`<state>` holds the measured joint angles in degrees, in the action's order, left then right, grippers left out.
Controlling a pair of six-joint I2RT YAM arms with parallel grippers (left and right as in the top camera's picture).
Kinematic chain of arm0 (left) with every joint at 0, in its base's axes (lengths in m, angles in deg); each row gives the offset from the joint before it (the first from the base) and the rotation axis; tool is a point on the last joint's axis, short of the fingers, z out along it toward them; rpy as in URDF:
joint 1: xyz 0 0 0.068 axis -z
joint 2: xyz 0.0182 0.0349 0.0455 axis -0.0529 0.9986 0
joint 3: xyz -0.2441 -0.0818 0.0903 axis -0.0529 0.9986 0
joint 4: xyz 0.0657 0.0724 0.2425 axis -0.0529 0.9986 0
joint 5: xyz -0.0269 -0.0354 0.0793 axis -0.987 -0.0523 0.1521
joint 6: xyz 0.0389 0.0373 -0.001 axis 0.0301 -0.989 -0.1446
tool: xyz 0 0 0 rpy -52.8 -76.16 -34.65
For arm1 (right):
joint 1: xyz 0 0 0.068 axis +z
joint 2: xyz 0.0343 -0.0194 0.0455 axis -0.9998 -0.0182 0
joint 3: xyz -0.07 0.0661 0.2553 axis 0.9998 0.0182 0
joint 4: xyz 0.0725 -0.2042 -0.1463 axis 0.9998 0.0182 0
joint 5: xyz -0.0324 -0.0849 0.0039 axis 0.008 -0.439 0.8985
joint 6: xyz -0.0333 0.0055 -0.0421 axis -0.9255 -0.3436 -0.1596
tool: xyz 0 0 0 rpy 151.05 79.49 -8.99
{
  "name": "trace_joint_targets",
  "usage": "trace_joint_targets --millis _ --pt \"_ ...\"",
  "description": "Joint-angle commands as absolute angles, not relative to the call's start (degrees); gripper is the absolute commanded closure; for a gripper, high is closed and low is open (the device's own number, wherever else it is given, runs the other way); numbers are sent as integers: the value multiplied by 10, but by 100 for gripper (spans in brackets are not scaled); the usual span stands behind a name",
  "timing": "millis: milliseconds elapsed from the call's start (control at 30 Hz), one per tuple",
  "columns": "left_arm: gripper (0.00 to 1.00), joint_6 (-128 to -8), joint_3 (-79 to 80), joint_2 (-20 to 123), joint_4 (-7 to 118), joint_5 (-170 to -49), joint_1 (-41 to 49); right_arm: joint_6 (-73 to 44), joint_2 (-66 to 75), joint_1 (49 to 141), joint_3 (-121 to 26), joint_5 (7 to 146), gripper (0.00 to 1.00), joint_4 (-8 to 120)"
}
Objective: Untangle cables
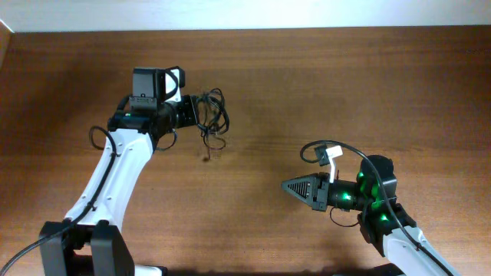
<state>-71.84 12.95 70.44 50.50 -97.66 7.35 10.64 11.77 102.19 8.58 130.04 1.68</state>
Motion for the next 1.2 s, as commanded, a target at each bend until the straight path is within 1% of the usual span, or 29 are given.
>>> trace_joint_targets --millis 0,67,100,167,233,367,467,567,633,833,900,933,967,1000,1067,1100,1167 --pt "100 -816 119 692 505 -1103 72 98 118 1025 89 1263 80 3" --pt "100 -880 119 692 512 -1180 72 119 118 1025 89 1258 75 -53" --pt "100 -899 119 692 520 -1189 76 148 118 1025 89 1252 71 -82" --pt "100 -926 119 692 538 -1190 96 217 118 1025 89 1216 70 -137" --pt "100 -926 119 692 541 -1194 127 254 118 1025 89 1172 69 -144" --pt "100 -926 119 692 541 -1194 182 279 117 1025 89 1164 69 -144" --pt "100 -926 119 692 540 -1193 215 279 117 1035 89 1164 69 -144" --pt "100 -926 119 692 532 -1193 244 279 117 1084 89 1140 68 -144" --pt "100 -926 119 692 531 -1193 256 274 117 1111 89 1104 63 -143" --pt "100 -926 119 692 531 -1193 285 253 94 1147 89 1030 58 -144" --pt "100 -926 119 692 531 -1193 292 252 74 1150 89 1018 58 -144" --pt "100 -926 119 692 532 -1193 292 246 62 1150 89 1007 59 -145" --pt "100 -926 119 692 532 -1193 292 247 53 1150 89 1006 72 -151" --pt "100 -926 119 692 532 -1193 292 247 49 1151 89 1015 96 -160" --pt "100 -926 119 692 533 -1172 291 247 49 1152 89 1055 96 -209" --pt "100 -926 119 692 538 -1147 291 252 49 1152 89 1089 96 -283" --pt "100 -974 119 692 562 -1134 291 255 49 1149 89 1110 96 -375"
